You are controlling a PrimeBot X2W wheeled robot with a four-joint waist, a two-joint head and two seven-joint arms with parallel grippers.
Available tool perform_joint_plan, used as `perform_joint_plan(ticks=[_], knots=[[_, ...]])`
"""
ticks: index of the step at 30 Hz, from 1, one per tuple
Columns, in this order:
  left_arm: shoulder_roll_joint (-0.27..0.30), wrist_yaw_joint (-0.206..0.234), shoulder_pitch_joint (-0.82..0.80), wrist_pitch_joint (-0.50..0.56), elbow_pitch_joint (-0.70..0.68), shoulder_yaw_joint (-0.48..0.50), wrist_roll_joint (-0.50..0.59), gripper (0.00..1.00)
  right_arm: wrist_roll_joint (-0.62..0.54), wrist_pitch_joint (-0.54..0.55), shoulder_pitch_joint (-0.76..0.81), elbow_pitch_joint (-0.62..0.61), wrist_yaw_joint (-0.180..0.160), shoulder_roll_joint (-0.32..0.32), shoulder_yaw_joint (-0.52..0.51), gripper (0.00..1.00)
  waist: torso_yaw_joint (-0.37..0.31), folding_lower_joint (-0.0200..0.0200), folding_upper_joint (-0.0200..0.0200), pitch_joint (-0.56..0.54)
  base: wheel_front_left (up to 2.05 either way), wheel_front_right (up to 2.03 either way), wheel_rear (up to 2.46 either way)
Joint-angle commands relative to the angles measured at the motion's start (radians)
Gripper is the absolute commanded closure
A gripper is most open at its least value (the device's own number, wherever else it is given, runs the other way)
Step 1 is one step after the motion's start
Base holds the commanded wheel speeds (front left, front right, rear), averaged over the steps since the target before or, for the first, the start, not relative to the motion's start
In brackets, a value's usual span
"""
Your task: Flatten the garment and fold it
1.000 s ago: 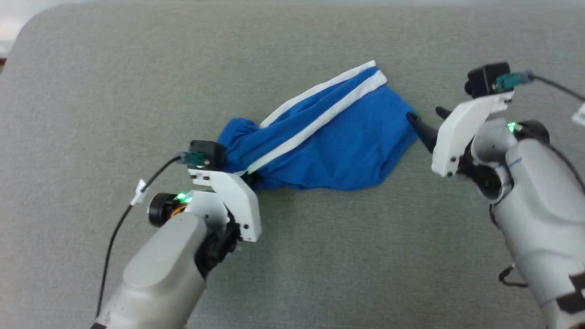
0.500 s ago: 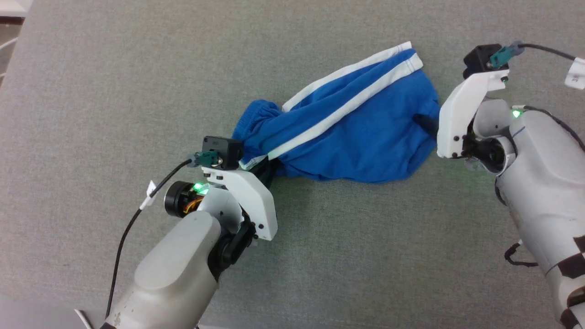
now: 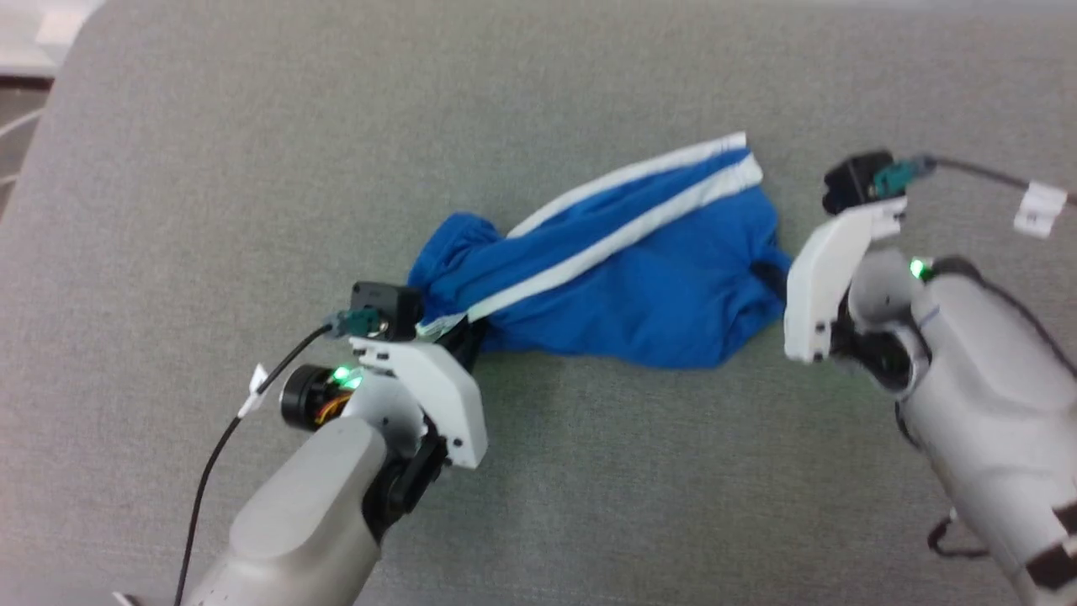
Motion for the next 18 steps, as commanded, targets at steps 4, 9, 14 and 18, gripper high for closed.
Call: perform_joint_plan(ticks=[4,9,14,18], knots=[[0.038,0.008,0.056,0.009,-0.035,-0.002,-0.003,1.00,0.036,-0.060,0.123,-0.112,-0.001,-0.053,0.039,1.00,-0.051,-0.0001,0.0000,-0.080,0.00,0.00,0.00],[0.077,0.026,0.126,0.040,-0.081,-0.011,-0.014,1.00,0.050,-0.120,0.300,-0.232,-0.001,-0.095,0.022,1.00,-0.104,-0.0001,0.0000,-0.116,0.00,0.00,0.00],[0.091,0.040,0.185,0.059,-0.107,-0.026,-0.023,1.00,0.058,-0.173,0.481,-0.305,-0.001,-0.066,-0.059,1.00,-0.145,-0.0001,0.0000,-0.137,0.00,0.00,0.00],[0.101,0.054,0.228,0.065,-0.116,-0.024,-0.038,1.00,0.030,-0.196,0.591,-0.339,-0.001,-0.018,-0.121,0.56,-0.166,-0.0001,0.0000,-0.150,0.00,0.00,0.00]])
